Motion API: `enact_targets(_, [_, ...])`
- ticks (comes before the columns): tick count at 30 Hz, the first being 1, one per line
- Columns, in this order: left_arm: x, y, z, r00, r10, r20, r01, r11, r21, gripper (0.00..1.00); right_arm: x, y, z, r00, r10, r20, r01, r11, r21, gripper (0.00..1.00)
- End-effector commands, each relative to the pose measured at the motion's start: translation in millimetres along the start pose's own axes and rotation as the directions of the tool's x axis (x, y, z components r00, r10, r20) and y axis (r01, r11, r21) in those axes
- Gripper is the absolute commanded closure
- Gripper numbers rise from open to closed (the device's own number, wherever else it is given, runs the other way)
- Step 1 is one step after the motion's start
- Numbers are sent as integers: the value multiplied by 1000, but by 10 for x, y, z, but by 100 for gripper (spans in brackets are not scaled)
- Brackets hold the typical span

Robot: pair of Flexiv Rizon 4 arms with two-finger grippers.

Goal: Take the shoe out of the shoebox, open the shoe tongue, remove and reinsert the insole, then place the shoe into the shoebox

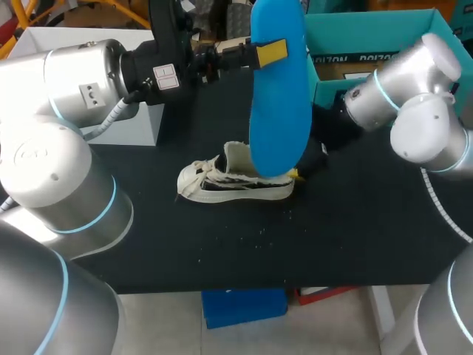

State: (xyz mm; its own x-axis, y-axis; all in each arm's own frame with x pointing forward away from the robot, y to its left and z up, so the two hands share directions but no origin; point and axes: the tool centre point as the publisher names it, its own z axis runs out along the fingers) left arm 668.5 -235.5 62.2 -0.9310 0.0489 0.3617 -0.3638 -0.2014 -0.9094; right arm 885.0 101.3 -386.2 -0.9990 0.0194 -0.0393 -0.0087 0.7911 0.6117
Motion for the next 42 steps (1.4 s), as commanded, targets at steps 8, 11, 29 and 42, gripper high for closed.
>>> enact_targets(8, [-4,5,28,1000,1,3,-1,1000,2,100,-108,388,224,997,-56,-45,70,901,429,30])
enact_targets(11, [-4,5,28,1000,1,3,-1,1000,2,100,-134,450,268,997,-58,-45,72,891,448,36])
enact_targets(29, [-4,5,28,1000,1,3,-1,1000,2,100,-198,715,568,992,-69,-110,116,847,518,53])
enact_targets(42, [-4,5,28,1000,1,3,-1,1000,2,100,-156,652,789,983,-28,-182,122,838,532,68])
